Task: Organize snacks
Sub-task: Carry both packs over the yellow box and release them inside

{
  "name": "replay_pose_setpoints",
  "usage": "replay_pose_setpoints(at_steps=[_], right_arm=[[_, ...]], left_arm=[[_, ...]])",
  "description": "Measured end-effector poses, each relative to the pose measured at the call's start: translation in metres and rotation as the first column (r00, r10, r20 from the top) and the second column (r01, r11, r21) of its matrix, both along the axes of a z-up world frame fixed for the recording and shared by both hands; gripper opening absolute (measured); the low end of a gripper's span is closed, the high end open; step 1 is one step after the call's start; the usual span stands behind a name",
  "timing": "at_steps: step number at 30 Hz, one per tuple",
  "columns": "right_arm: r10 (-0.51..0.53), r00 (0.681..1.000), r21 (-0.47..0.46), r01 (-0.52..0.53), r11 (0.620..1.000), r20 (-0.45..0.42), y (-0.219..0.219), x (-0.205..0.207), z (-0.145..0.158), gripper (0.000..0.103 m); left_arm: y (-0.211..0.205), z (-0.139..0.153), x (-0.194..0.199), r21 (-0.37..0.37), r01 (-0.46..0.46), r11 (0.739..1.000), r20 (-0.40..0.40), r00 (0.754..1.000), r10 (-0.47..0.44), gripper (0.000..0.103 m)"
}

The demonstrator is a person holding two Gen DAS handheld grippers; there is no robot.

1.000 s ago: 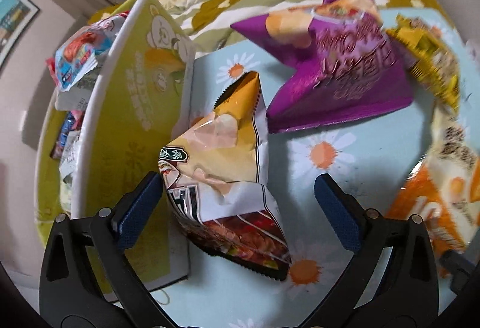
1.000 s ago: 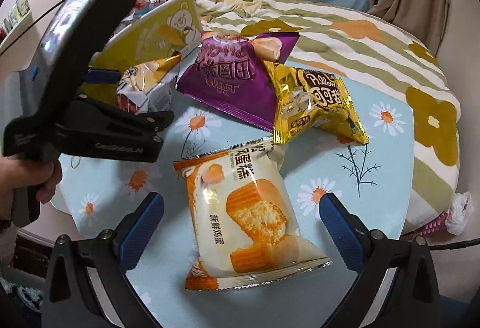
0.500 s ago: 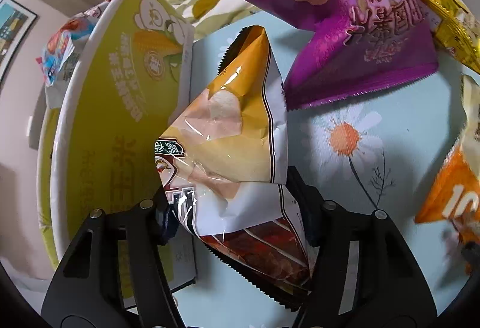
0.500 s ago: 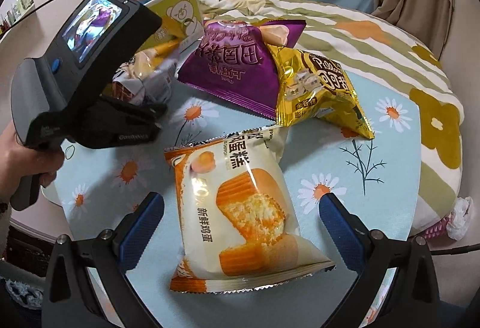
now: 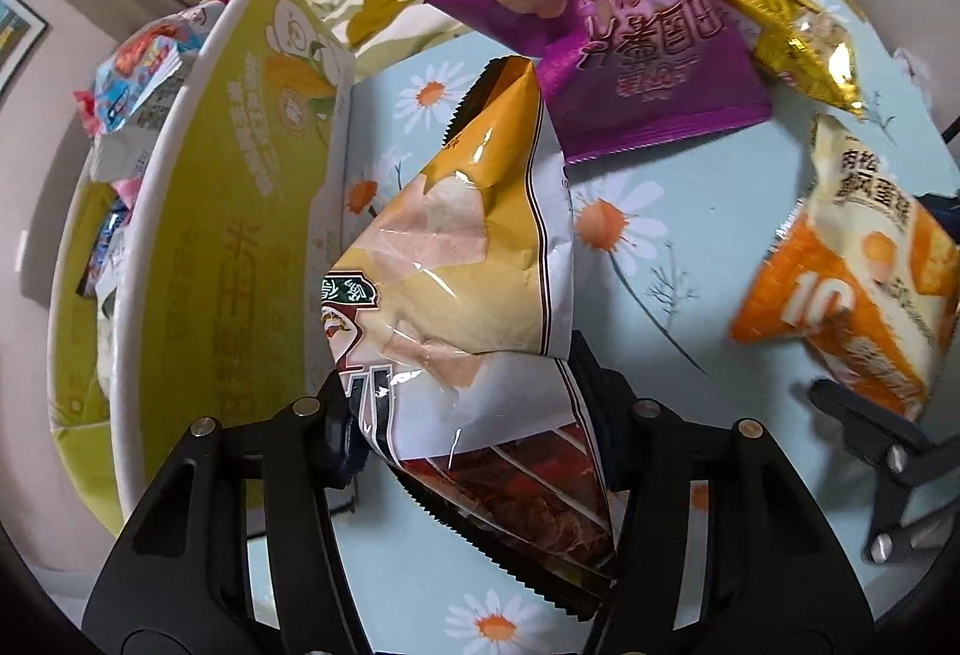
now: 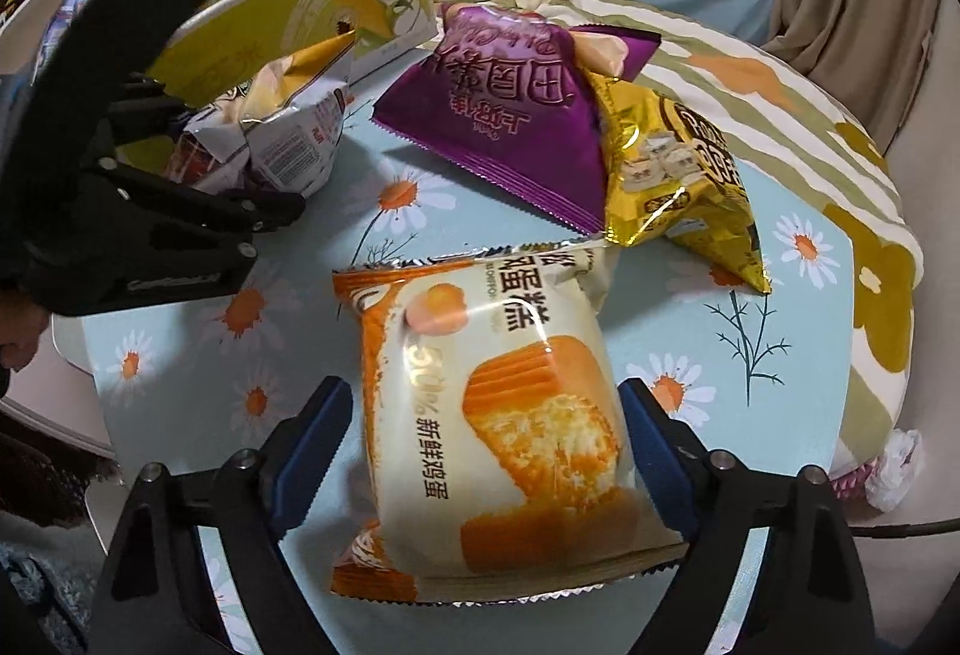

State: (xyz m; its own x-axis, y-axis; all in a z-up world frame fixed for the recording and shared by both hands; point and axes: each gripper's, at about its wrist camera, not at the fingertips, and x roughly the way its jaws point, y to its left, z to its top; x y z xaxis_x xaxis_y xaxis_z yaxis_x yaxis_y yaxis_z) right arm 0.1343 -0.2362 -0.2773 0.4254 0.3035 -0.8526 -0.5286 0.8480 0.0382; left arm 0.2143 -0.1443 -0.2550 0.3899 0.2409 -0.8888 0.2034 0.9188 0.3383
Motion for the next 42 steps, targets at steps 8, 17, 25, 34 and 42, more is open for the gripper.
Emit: replay_pose_setpoints(at_steps=[8, 17, 25, 34, 42], right_arm=[[-0.006, 1.0, -0.006, 0.006, 1.0, -0.005, 0.006, -0.003, 0.008, 0.061], [-0.052, 0.998, 0.063, 0.05, 0.997, 0.032, 0.01, -0.015, 0.064, 0.06], [-0.096, 0.991, 0.147, 0.082, 0.986, 0.094, 0.047, -0.005, 0.128, 0.06], [-0.146, 0.982, 0.226, 0.116, 0.967, 0.118, 0.122, 0.029, 0.177, 0.06], [-0.186, 0.978, 0.248, 0.158, 0.956, 0.091, 0.194, 0.051, 0.181, 0.06]], left_arm=[[0.007, 0.027, -0.014, -0.066, 0.019, 0.998, 0.029, 0.999, -0.017, 0.055], [0.03, 0.103, -0.028, -0.216, 0.022, 0.976, 0.129, 0.992, 0.006, 0.055], [0.089, 0.172, -0.035, -0.262, 0.019, 0.965, 0.258, 0.965, 0.051, 0.055], [0.194, 0.191, -0.009, -0.287, -0.025, 0.957, 0.277, 0.955, 0.108, 0.055], [0.272, 0.171, 0.028, -0.283, -0.014, 0.959, 0.217, 0.973, 0.079, 0.055]])
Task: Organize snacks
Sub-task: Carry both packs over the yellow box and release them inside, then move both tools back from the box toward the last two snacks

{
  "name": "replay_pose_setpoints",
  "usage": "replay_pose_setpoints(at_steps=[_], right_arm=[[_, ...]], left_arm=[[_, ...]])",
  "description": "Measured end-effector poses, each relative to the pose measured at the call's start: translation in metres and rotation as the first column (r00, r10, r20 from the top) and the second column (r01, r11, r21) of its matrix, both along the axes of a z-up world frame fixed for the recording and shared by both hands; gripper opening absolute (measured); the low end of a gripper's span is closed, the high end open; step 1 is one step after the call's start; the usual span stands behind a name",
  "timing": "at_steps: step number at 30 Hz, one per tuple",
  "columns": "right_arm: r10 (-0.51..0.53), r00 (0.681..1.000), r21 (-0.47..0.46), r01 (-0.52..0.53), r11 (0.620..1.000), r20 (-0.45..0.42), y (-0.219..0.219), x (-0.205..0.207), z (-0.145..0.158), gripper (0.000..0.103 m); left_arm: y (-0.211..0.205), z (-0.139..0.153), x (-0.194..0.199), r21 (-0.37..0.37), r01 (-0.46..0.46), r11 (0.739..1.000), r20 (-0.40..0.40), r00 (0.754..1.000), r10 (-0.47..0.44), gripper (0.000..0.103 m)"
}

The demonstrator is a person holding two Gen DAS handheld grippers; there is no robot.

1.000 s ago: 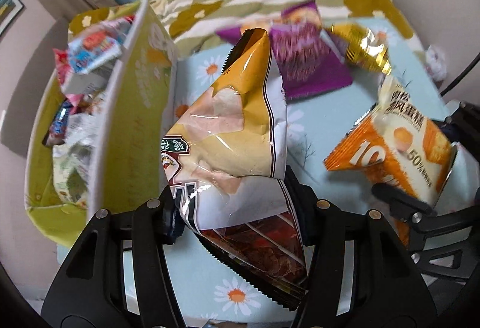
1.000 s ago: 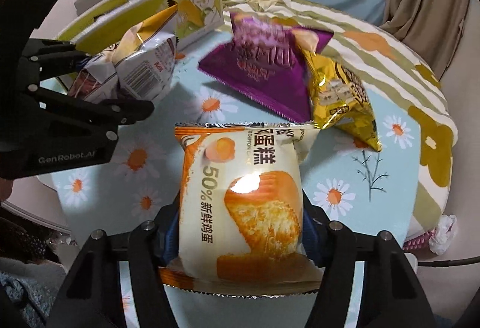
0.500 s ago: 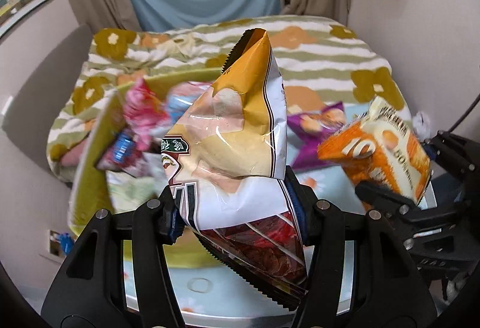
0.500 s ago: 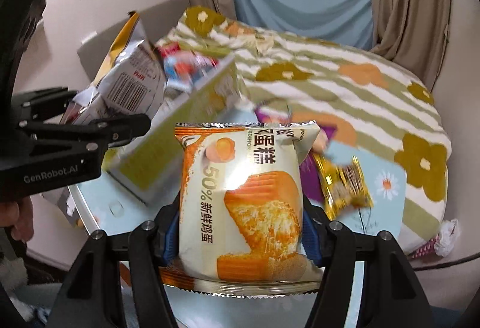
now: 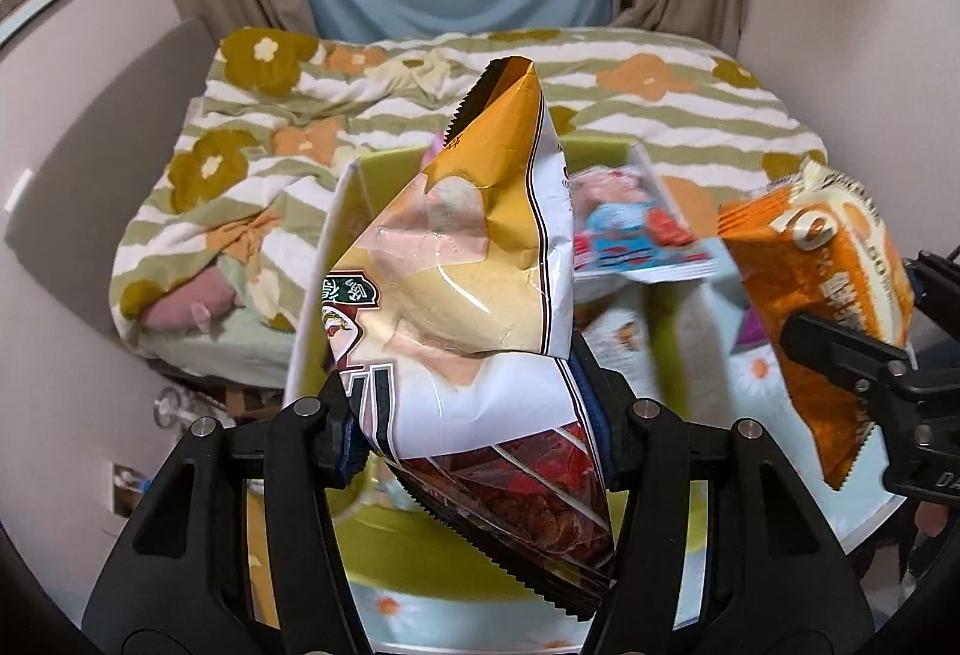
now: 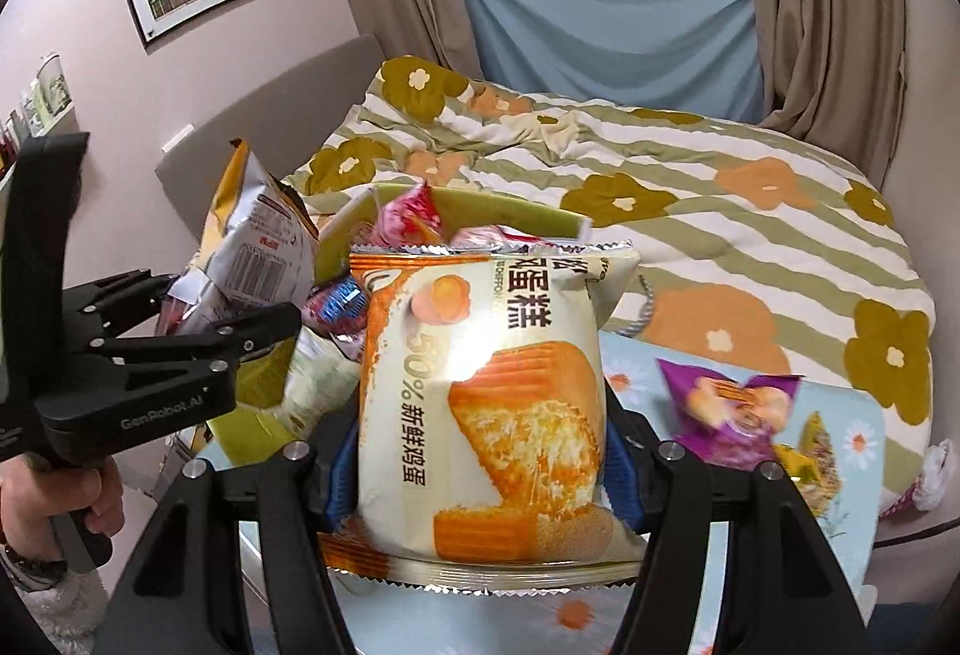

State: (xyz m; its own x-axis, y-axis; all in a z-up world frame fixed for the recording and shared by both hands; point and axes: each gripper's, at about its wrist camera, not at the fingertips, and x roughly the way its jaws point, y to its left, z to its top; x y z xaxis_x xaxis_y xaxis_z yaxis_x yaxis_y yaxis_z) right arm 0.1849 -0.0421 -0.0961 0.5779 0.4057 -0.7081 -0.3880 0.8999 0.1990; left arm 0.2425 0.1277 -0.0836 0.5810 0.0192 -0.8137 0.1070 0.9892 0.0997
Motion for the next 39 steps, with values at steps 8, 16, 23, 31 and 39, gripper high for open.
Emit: replay_pose_setpoints(at_steps=[8, 16, 23, 31, 39], right_arm=[[-0.094, 0.994, 0.007, 0.094, 0.996, -0.049, 0.03, 0.011, -0.013, 0.06], [-0.116, 0.99, -0.016, 0.116, 0.993, -0.081, 0.035, 0.002, -0.019, 0.06], [-0.073, 0.994, 0.065, 0.078, 0.995, -0.078, 0.048, 0.001, -0.013, 0.06], [-0.09, 0.99, 0.189, 0.109, 0.976, -0.107, 0.055, 0.001, -0.026, 0.1], [-0.152, 0.986, 0.146, 0.16, 0.976, -0.064, 0.045, -0.011, -0.024, 0.103]], left_arm=[[0.025, -0.023, 0.014, -0.041, 0.063, 0.997, -0.03, 0.997, -0.064, 0.103], [0.035, -0.019, -0.01, -0.12, 0.053, 0.991, -0.025, 0.998, -0.056, 0.103], [0.048, -0.012, -0.029, -0.085, 0.007, 0.996, 0.002, 1.0, -0.006, 0.103], [0.066, -0.016, -0.032, -0.058, -0.053, 0.997, 0.014, 0.998, 0.054, 0.103], [0.069, -0.035, -0.038, -0.1, -0.037, 0.994, -0.022, 0.999, 0.035, 0.103]])
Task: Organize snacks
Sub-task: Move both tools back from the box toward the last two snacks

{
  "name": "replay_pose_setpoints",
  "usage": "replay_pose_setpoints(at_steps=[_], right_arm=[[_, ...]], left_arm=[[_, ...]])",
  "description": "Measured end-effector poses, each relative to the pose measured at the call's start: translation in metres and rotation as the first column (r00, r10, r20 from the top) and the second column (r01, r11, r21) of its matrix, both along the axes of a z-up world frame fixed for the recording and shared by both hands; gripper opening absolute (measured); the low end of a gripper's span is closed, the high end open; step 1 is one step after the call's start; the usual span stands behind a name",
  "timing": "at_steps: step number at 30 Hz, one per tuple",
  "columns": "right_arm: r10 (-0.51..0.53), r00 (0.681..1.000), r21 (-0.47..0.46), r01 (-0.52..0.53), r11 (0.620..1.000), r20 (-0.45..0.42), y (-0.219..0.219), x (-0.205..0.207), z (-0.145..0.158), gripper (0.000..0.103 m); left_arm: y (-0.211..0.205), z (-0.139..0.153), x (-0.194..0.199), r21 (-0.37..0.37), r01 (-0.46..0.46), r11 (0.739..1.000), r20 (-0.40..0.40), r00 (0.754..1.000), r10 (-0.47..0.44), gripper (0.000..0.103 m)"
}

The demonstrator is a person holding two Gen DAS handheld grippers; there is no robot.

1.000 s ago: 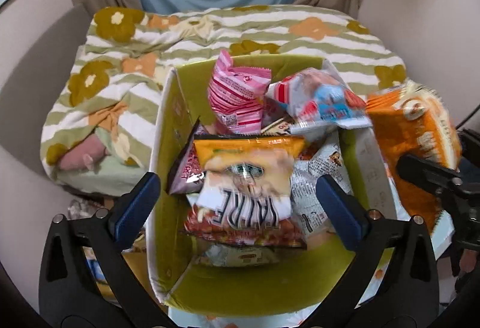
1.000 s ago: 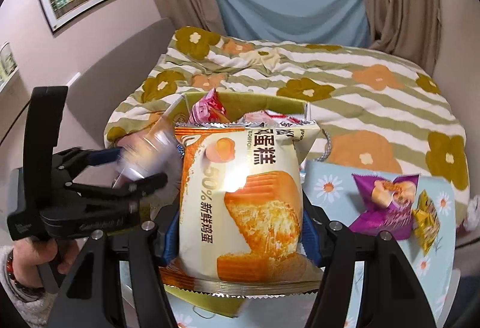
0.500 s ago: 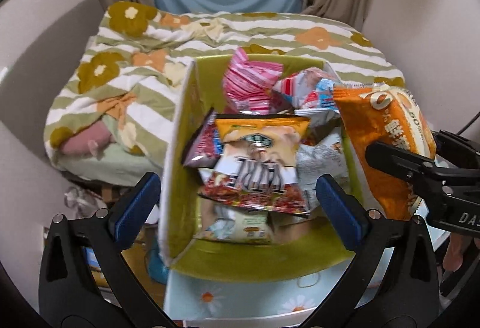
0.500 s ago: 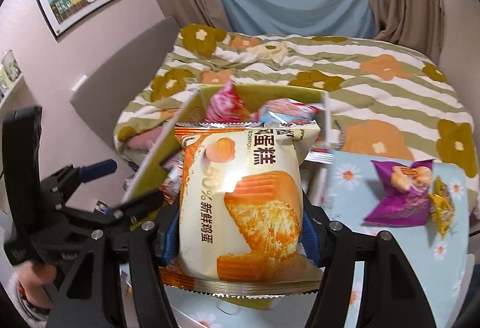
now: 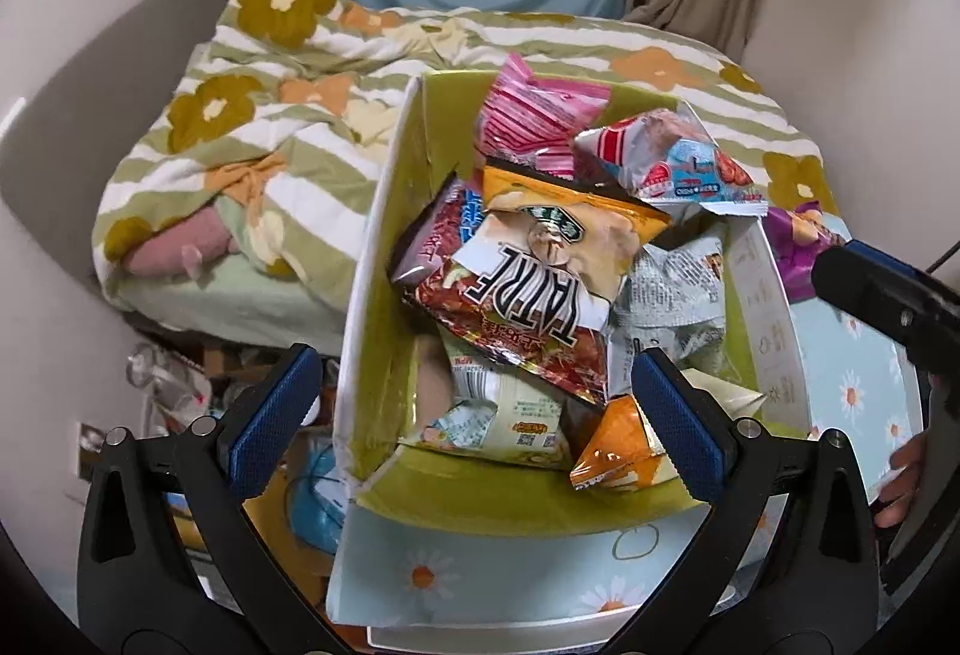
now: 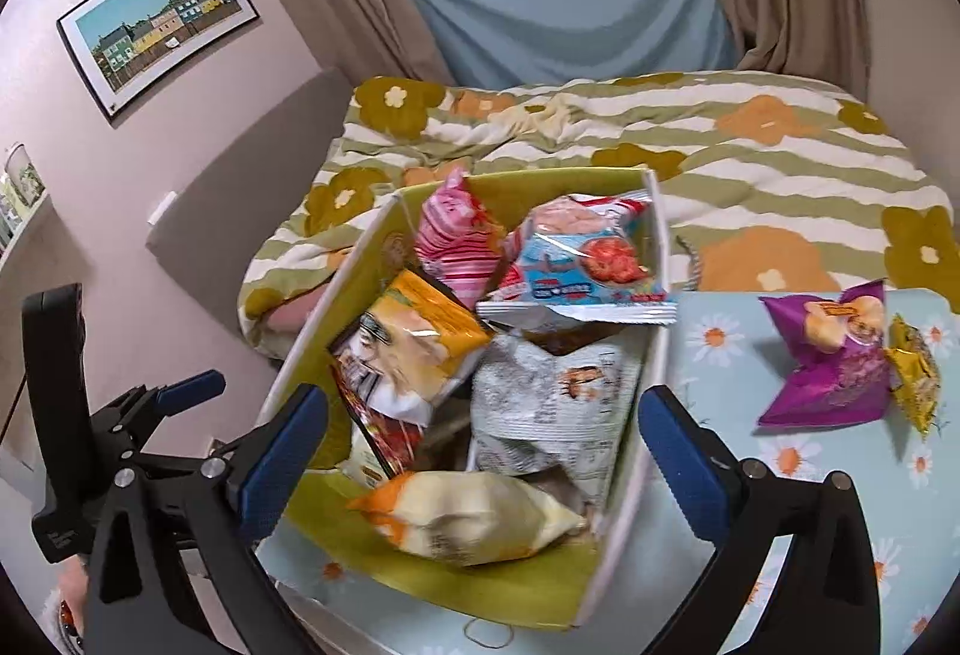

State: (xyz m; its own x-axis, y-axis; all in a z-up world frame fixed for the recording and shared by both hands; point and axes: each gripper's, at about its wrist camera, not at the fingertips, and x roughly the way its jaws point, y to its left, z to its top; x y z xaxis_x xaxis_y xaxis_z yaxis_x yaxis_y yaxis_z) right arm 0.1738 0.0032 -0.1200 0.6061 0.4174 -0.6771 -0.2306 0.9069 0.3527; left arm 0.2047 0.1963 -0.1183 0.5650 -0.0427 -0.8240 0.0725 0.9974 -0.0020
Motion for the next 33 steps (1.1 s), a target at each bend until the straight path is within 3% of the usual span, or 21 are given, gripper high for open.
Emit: replay_pose_setpoints(at_steps=[20, 29, 33], right_arm=[[-0.07, 0.996, -0.095, 0.076, 0.993, 0.063, -0.041, -0.026, 0.042, 0.103], [-0.129, 0.988, -0.091, 0.136, 0.987, 0.081, -0.127, -0.03, 0.052, 0.103], [-0.218, 0.973, -0.133, 0.227, 0.965, 0.079, -0.182, -0.027, 0.052, 0.103]], left_arm=[[-0.04, 0.038, -0.003, 0.005, 0.08, 0.997, 0.085, 0.993, -0.08, 0.103], [-0.122, 0.056, 0.008, -0.026, 0.145, 0.989, 0.13, 0.982, -0.141, 0.103], [-0.166, 0.061, 0.016, -0.055, 0.185, 0.981, 0.134, 0.975, -0.177, 0.103]])
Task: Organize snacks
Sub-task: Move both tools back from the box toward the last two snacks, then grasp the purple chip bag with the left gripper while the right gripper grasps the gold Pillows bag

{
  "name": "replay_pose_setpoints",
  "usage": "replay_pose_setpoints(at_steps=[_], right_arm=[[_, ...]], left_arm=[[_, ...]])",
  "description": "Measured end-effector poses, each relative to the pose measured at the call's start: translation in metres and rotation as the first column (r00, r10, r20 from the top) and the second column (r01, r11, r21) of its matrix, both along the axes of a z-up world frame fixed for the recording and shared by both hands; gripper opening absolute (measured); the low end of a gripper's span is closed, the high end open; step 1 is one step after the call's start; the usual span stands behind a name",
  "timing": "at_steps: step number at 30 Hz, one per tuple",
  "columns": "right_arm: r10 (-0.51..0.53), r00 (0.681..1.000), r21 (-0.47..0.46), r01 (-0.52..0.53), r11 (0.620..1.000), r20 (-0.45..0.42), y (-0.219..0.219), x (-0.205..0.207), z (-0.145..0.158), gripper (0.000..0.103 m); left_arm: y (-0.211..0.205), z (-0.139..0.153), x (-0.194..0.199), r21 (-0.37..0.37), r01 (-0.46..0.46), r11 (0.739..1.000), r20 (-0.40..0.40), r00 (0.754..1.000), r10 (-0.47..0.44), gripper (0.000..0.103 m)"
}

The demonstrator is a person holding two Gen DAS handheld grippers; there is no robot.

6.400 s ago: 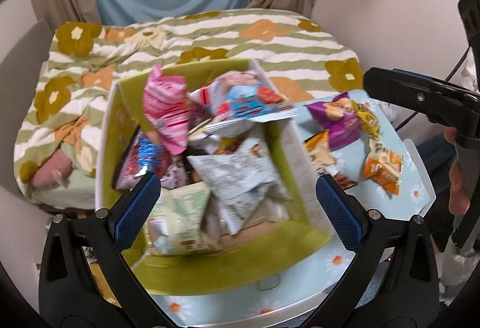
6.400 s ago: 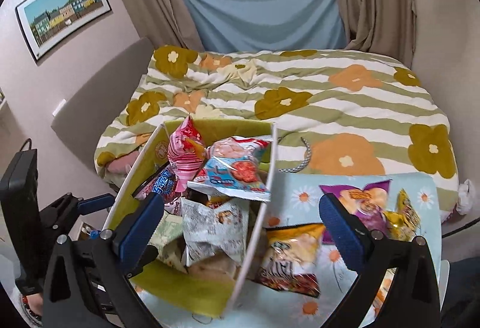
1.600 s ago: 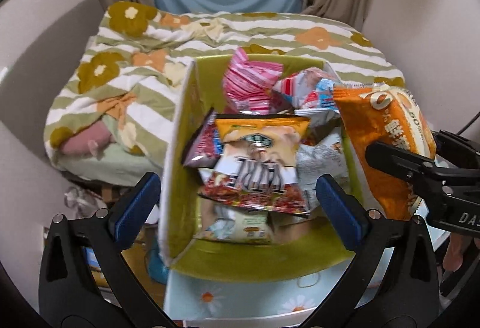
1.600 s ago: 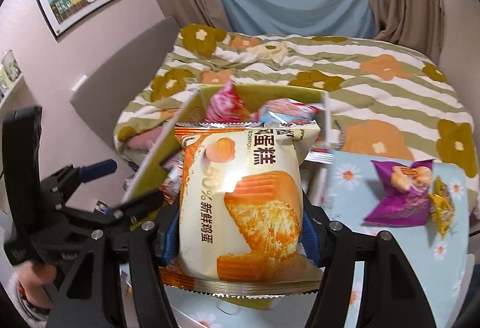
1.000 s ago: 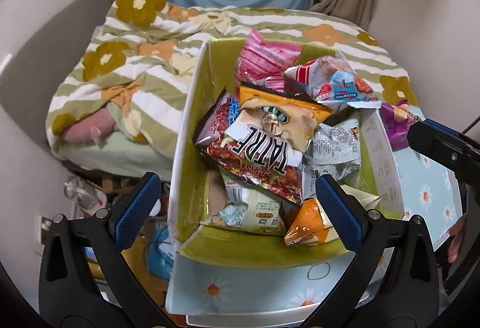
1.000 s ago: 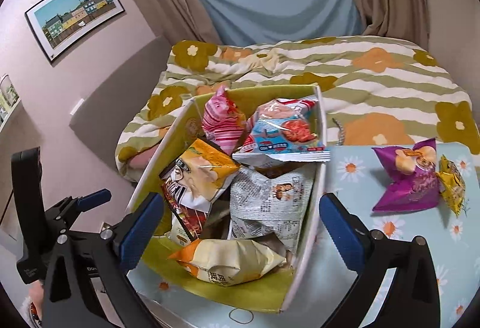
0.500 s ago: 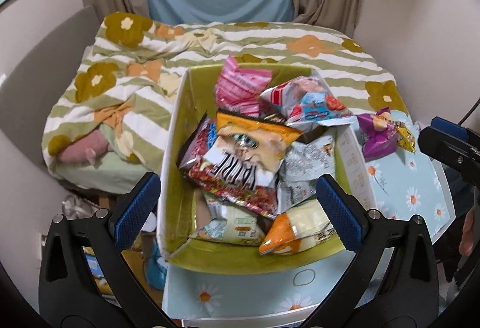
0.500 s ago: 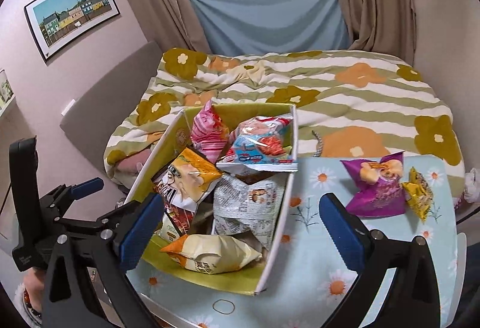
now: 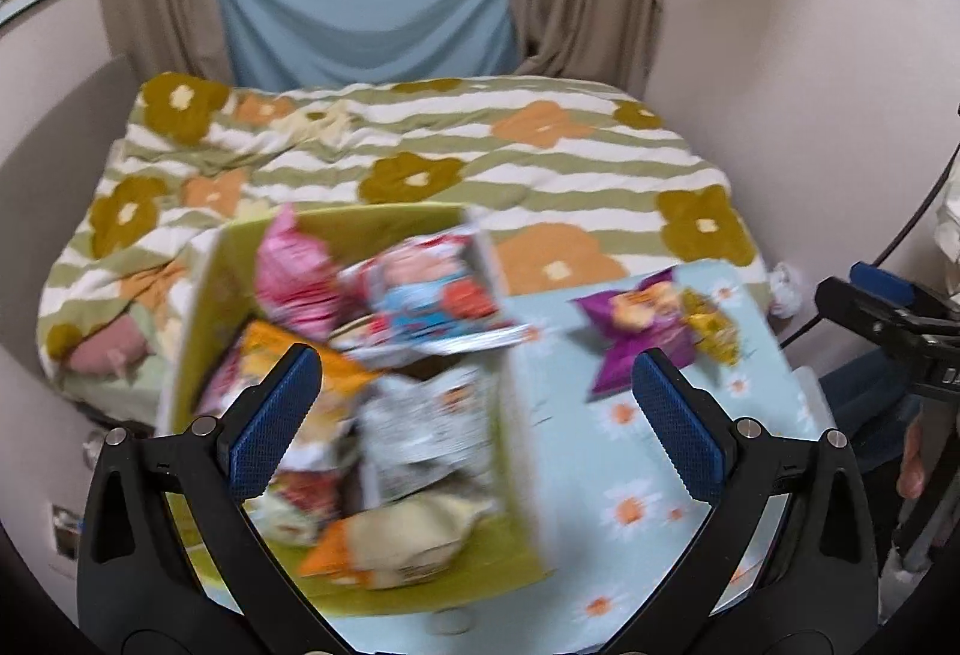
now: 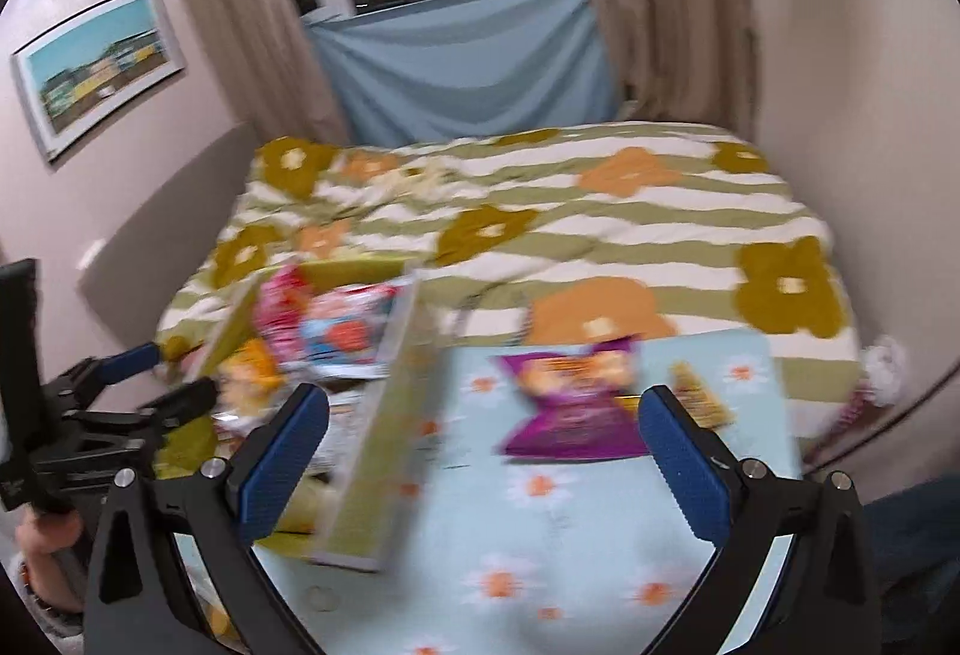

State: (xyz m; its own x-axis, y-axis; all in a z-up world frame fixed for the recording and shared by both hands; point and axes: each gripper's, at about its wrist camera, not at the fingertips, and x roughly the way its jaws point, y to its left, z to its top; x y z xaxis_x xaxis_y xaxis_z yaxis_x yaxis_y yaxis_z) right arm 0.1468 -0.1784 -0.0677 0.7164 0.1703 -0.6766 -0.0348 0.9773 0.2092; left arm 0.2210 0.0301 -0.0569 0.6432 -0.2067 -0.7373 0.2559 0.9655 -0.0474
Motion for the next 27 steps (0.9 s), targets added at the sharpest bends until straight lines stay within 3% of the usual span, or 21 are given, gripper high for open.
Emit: replay_pose_setpoints(at_steps=[8, 12, 15, 20, 27], right_arm=[[-0.016, 0.999, -0.039, 0.014, 0.999, -0.051, -0.077, 0.016, -0.017, 0.103], [0.006, 0.996, -0.052, -0.011, 0.999, -0.088, -0.106, 0.027, -0.034, 0.103], [0.026, 0.991, -0.057, -0.033, 0.998, -0.128, -0.127, 0.037, -0.052, 0.103], [0.051, 0.976, 0.026, -0.047, 0.999, -0.214, -0.148, 0.055, -0.084, 0.103], [0.056, 0.934, 0.177, 0.008, 0.984, -0.352, -0.159, 0.082, -0.134, 0.103]], left_arm=[[-0.094, -0.022, 0.035, 0.02, 0.089, 0.996, -0.085, 0.993, -0.087, 0.103], [-0.125, -0.046, 0.054, -0.005, 0.071, 0.997, -0.158, 0.985, -0.071, 0.103], [-0.139, -0.071, 0.069, -0.036, 0.007, 0.999, -0.231, 0.973, -0.015, 0.103], [-0.153, -0.111, 0.082, -0.049, -0.071, 0.996, -0.31, 0.949, 0.052, 0.103], [-0.168, -0.152, 0.098, -0.04, -0.108, 0.993, -0.369, 0.925, 0.086, 0.103]])
